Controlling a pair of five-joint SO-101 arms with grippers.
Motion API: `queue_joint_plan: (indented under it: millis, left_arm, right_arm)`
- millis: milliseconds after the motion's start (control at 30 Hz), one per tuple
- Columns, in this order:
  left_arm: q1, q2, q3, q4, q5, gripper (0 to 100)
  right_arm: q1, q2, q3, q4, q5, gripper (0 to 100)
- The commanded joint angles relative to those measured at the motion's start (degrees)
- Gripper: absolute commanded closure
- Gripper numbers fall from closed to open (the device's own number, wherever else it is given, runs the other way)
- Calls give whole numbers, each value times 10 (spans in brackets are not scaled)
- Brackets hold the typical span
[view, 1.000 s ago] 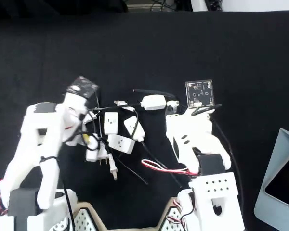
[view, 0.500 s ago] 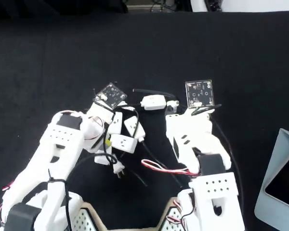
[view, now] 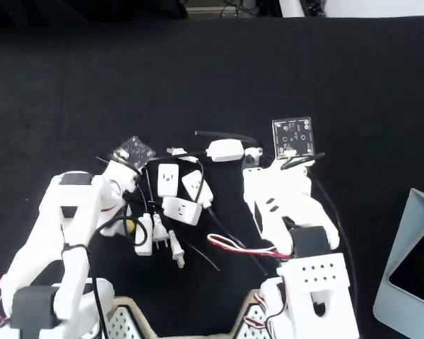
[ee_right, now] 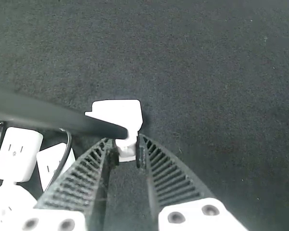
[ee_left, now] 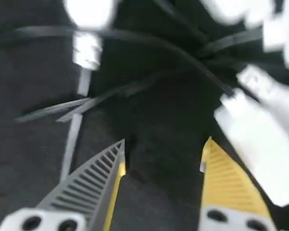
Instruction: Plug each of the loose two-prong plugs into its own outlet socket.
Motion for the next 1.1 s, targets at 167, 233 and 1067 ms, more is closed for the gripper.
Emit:
queue_joint_plan:
  millis: [167,233,1067]
  left_arm:
    - [-3,-12,-81,56,-6,773]
    - [1,-12,-114,96,-6,784]
    - [198,-12,-94,125,130,782]
  right_arm:
    - [-9,-8,-5,-11,-3,985]
    - [-9,-8,-6,-11,-3,985]
    - [-9,-7,-6,-11,-1,985]
